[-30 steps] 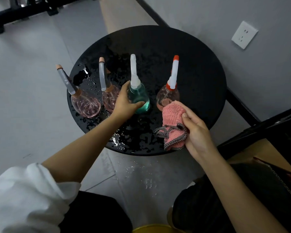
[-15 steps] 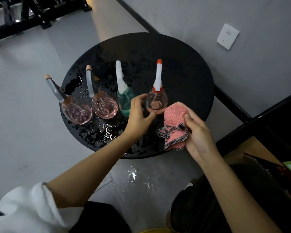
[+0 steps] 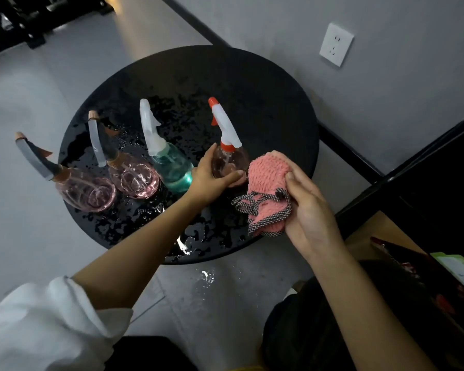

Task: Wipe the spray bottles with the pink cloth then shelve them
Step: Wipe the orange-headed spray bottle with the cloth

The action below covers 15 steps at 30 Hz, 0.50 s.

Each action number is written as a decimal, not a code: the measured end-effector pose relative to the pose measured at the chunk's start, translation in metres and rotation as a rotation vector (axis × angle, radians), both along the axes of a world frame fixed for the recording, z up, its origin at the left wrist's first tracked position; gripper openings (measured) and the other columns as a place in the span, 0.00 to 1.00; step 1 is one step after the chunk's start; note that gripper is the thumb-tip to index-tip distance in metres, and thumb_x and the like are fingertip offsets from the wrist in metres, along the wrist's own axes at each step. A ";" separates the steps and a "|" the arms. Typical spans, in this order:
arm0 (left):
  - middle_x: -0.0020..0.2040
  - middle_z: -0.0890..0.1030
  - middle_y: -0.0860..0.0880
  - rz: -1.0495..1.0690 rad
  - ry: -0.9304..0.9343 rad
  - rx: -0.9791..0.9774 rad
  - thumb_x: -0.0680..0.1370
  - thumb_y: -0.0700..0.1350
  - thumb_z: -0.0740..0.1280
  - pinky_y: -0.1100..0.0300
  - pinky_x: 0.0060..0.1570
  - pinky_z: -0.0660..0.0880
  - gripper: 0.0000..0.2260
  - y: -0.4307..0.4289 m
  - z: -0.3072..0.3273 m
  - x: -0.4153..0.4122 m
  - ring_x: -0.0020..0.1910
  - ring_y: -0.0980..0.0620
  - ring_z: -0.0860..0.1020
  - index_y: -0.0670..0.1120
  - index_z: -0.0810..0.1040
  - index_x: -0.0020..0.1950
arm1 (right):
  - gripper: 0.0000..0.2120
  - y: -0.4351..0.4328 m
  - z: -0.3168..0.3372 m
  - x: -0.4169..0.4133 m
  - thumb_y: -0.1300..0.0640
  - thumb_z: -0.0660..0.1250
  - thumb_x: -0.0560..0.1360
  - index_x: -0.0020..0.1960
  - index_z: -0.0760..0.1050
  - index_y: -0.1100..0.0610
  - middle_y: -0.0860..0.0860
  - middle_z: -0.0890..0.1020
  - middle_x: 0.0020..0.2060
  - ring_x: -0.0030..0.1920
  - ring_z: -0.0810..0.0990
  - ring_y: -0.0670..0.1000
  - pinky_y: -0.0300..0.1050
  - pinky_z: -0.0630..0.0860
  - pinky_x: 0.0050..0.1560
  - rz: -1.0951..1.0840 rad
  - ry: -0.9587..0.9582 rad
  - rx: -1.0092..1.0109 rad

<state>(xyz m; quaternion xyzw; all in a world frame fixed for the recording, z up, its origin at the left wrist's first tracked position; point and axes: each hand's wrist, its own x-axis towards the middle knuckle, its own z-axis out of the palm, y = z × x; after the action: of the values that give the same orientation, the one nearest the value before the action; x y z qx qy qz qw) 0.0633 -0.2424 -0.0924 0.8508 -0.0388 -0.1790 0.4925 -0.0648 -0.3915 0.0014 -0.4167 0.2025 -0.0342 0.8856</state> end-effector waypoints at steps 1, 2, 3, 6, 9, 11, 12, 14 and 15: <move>0.69 0.74 0.47 0.001 0.012 -0.023 0.59 0.67 0.76 0.46 0.69 0.71 0.51 0.001 -0.001 0.001 0.67 0.48 0.75 0.53 0.60 0.77 | 0.16 -0.001 0.000 0.000 0.64 0.52 0.83 0.65 0.74 0.58 0.51 0.82 0.57 0.63 0.78 0.49 0.48 0.73 0.67 -0.001 -0.004 0.005; 0.69 0.74 0.46 -0.012 0.003 -0.040 0.60 0.66 0.77 0.47 0.68 0.73 0.50 0.001 0.000 0.002 0.66 0.48 0.76 0.53 0.61 0.77 | 0.17 -0.001 0.001 -0.001 0.64 0.52 0.83 0.65 0.74 0.58 0.50 0.82 0.56 0.62 0.79 0.49 0.48 0.73 0.66 0.000 -0.004 0.012; 0.67 0.76 0.46 -0.029 -0.011 -0.071 0.63 0.63 0.79 0.48 0.66 0.74 0.47 0.000 0.003 0.003 0.64 0.49 0.78 0.52 0.63 0.76 | 0.17 -0.001 0.001 -0.001 0.64 0.52 0.83 0.66 0.74 0.58 0.50 0.83 0.55 0.61 0.80 0.48 0.47 0.74 0.65 0.002 -0.003 0.020; 0.60 0.80 0.50 -0.072 0.006 -0.155 0.69 0.45 0.79 0.60 0.59 0.76 0.36 -0.003 0.002 0.007 0.55 0.59 0.81 0.46 0.68 0.73 | 0.17 -0.003 0.001 -0.002 0.64 0.51 0.83 0.64 0.75 0.56 0.49 0.84 0.53 0.57 0.82 0.47 0.45 0.76 0.63 0.007 -0.014 0.038; 0.63 0.79 0.49 -0.093 0.055 -0.194 0.67 0.44 0.80 0.62 0.60 0.76 0.38 -0.002 -0.002 0.010 0.57 0.58 0.80 0.46 0.67 0.73 | 0.17 -0.004 0.001 -0.002 0.64 0.51 0.83 0.62 0.76 0.55 0.49 0.84 0.54 0.57 0.82 0.46 0.44 0.76 0.62 -0.002 -0.017 0.042; 0.63 0.80 0.47 -0.095 0.045 -0.180 0.64 0.47 0.82 0.60 0.60 0.76 0.41 0.000 -0.003 0.011 0.60 0.53 0.80 0.47 0.68 0.72 | 0.17 -0.004 0.001 -0.001 0.64 0.51 0.83 0.62 0.76 0.55 0.48 0.84 0.52 0.55 0.83 0.46 0.43 0.77 0.61 -0.006 -0.012 0.045; 0.62 0.80 0.47 -0.091 0.022 -0.164 0.65 0.46 0.82 0.60 0.60 0.76 0.39 0.000 -0.005 0.012 0.60 0.52 0.80 0.48 0.69 0.72 | 0.17 -0.005 0.002 -0.001 0.64 0.51 0.83 0.62 0.75 0.55 0.47 0.85 0.52 0.55 0.83 0.45 0.43 0.77 0.61 -0.002 -0.014 0.046; 0.60 0.81 0.48 -0.085 -0.022 -0.143 0.67 0.45 0.81 0.64 0.58 0.76 0.35 0.000 -0.006 0.012 0.58 0.53 0.81 0.47 0.70 0.71 | 0.16 -0.004 0.003 -0.001 0.64 0.51 0.83 0.62 0.75 0.55 0.46 0.85 0.50 0.54 0.83 0.45 0.42 0.78 0.59 0.008 -0.020 0.042; 0.59 0.81 0.48 -0.083 -0.037 -0.137 0.68 0.45 0.80 0.67 0.56 0.76 0.34 0.000 -0.006 0.012 0.56 0.55 0.81 0.47 0.70 0.70 | 0.16 -0.004 0.003 0.000 0.64 0.51 0.83 0.63 0.75 0.55 0.46 0.86 0.50 0.53 0.83 0.45 0.41 0.78 0.59 0.013 -0.020 0.038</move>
<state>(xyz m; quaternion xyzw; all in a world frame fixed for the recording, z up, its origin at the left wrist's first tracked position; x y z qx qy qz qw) 0.0750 -0.2420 -0.0983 0.8159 -0.0955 -0.1803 0.5410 -0.0652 -0.3955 0.0046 -0.4005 0.1916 -0.0290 0.8956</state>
